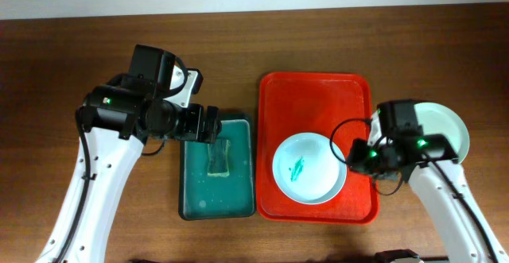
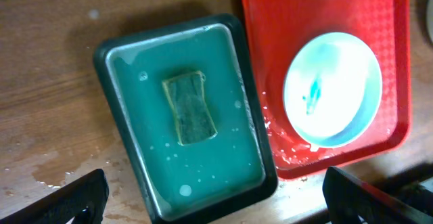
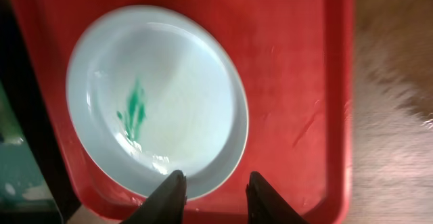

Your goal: Clean dirty plates on tray and stack at the side

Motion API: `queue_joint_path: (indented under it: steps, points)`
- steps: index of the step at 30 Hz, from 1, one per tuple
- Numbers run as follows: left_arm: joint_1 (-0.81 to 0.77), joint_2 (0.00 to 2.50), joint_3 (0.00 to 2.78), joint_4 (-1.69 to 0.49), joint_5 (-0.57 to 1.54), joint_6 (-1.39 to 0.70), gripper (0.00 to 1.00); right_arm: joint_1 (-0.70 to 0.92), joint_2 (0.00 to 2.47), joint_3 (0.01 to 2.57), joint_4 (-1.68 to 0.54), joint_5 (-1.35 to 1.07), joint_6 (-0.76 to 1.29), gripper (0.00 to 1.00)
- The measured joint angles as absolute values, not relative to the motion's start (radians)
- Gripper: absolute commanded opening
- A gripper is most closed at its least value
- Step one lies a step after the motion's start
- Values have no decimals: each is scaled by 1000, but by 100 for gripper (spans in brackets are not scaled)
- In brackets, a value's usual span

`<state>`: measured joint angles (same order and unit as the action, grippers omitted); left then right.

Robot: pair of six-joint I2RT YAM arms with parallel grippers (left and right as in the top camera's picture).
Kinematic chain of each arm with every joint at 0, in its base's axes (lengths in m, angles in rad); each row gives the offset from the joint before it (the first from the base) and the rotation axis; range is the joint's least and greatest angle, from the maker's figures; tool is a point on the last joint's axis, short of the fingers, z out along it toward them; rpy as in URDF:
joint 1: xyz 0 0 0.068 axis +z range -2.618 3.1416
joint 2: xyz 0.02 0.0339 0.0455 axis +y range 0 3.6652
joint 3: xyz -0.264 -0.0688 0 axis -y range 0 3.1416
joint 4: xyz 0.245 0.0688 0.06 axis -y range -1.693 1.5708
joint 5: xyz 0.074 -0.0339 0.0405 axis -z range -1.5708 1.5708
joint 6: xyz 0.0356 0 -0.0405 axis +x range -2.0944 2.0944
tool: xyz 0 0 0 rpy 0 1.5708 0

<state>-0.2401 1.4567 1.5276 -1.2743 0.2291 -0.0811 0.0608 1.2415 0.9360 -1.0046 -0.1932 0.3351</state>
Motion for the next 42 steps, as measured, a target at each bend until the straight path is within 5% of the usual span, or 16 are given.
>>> queue_joint_path:
  steps: [13, 17, 29, 32, 35, 36, 38, 40, 42]
  points:
    - [-343, 1457, 1526, -1259, 276, -78, 100, 60, 1710, 929, -896, -201, 243, 18]
    - [-343, 1457, 1526, -1257, 245, -78, 95, 60, 1694, 889, -810, -257, 237, 4]
    - [-372, 1724, 1127, -915, 120, -269, 34, 60, 1687, 877, -800, -298, 236, 5]
    - [-376, 1824, 1110, -899, 92, -295, 0, 60, 1687, 877, -804, -299, 236, 5]
    - [-388, 1841, 1110, -898, 97, -301, 1, 60, 1687, 877, -808, -301, 236, 5]
    - [-388, 1841, 1116, -918, 101, -301, 54, 60, 1687, 877, -812, -302, 236, 5]
    - [-388, 1841, 1146, -992, 104, -295, 79, 60, 1688, 876, -818, -302, 236, 5]
    - [-388, 1839, 1210, -1043, 103, -300, 82, 60, 1687, 876, -819, -302, 236, 5]
    - [-388, 1828, 1262, -1027, 66, -300, 60, 60, 1688, 876, -821, -302, 237, 5]
